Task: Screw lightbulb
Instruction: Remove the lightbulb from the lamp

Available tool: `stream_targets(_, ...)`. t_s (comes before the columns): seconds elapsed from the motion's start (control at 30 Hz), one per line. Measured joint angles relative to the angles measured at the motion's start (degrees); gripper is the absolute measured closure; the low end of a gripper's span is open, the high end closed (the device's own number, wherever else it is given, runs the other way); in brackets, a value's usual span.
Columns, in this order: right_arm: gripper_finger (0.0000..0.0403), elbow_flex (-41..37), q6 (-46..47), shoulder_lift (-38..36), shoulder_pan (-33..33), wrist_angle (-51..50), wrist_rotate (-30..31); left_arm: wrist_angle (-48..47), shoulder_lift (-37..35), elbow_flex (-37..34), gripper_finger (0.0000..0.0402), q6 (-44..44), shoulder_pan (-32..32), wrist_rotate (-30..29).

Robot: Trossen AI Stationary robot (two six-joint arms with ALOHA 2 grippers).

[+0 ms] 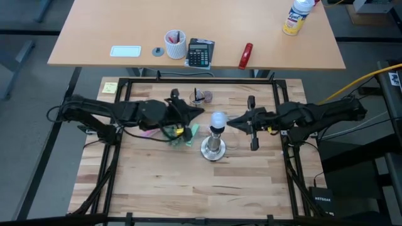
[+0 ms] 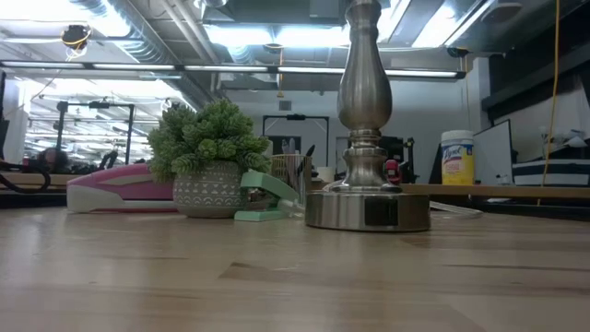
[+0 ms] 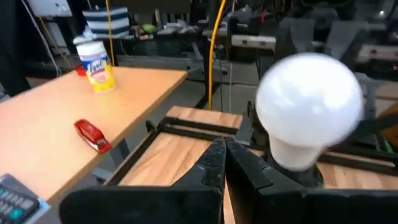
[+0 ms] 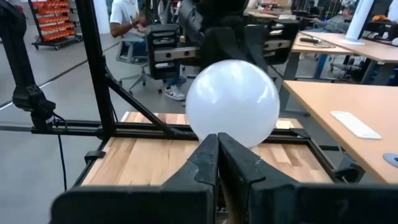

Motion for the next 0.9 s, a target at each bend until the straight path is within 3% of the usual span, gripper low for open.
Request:
stream_targets(0.4,0.0386,0.0,0.7,0.3,0.0,3.6,-5.9,2.9,0.8,0.0,0.04,1.8,0.6,0.3)
stream_targets(0.9,0.0386,0.0,0.4,0.3,0.0,3.8,-5.4,6.7,4.1,-0.1,0.04,2.3,0.5,3.4)
